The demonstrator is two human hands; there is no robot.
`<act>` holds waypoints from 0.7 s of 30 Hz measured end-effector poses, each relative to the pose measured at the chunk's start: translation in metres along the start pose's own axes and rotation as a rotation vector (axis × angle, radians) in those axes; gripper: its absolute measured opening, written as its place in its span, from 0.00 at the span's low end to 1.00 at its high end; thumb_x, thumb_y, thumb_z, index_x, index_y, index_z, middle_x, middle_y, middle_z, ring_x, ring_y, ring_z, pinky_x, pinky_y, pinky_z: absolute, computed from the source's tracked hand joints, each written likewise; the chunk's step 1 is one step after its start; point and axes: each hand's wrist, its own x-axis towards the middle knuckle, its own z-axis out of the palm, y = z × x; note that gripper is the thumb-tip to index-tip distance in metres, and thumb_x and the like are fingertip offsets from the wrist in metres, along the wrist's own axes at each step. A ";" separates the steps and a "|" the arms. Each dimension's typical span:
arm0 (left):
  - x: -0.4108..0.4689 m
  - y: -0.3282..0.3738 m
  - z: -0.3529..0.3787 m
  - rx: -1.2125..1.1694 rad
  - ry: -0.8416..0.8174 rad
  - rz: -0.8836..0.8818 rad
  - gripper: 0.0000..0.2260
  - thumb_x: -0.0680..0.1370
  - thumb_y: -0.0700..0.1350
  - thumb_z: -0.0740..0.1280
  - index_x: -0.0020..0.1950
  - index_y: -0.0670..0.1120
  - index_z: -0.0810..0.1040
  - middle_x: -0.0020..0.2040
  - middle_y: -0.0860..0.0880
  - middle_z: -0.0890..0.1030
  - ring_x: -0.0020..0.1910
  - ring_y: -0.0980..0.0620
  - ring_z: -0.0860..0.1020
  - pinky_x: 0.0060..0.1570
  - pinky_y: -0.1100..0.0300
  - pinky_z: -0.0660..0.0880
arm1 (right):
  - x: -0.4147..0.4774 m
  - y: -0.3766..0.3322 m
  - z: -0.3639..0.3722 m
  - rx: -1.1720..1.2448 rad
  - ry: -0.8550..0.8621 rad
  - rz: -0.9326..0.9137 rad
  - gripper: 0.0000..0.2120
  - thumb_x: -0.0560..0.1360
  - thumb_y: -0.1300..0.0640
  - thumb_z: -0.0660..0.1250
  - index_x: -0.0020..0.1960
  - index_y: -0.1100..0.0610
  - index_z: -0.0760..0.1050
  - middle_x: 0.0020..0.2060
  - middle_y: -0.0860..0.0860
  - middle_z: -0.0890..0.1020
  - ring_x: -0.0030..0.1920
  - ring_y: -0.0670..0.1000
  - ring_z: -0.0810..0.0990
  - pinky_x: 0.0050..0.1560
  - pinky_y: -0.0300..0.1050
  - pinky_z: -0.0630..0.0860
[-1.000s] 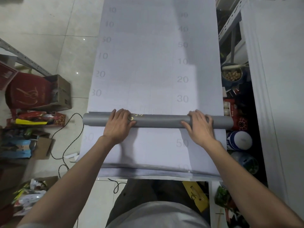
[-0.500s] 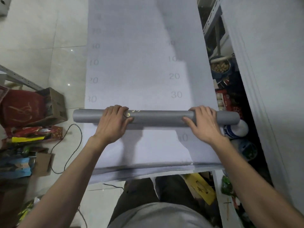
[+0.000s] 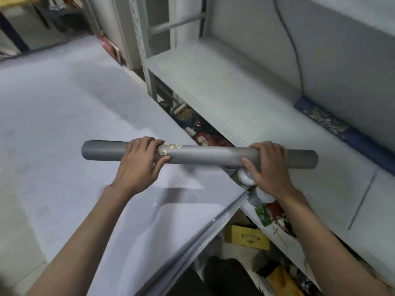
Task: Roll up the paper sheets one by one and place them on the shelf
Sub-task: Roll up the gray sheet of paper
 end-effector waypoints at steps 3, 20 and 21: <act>0.050 0.048 0.021 -0.033 -0.025 0.161 0.24 0.80 0.61 0.56 0.66 0.45 0.75 0.59 0.45 0.77 0.57 0.41 0.73 0.62 0.51 0.64 | -0.029 0.046 -0.033 -0.084 0.080 0.138 0.24 0.79 0.38 0.59 0.57 0.58 0.76 0.51 0.54 0.79 0.52 0.58 0.76 0.58 0.56 0.68; 0.196 0.388 0.194 -0.226 -0.373 0.672 0.23 0.80 0.61 0.62 0.69 0.49 0.71 0.66 0.46 0.77 0.66 0.43 0.72 0.68 0.49 0.61 | -0.210 0.284 -0.149 -0.249 -0.032 0.892 0.30 0.78 0.32 0.54 0.65 0.55 0.73 0.61 0.55 0.76 0.63 0.57 0.72 0.69 0.53 0.61; 0.200 0.398 0.199 -0.232 -0.380 0.672 0.22 0.80 0.61 0.62 0.68 0.49 0.71 0.66 0.45 0.77 0.66 0.43 0.73 0.68 0.49 0.61 | -0.211 0.293 -0.149 -0.247 -0.032 0.912 0.29 0.78 0.33 0.55 0.66 0.55 0.72 0.61 0.55 0.76 0.63 0.57 0.72 0.69 0.53 0.61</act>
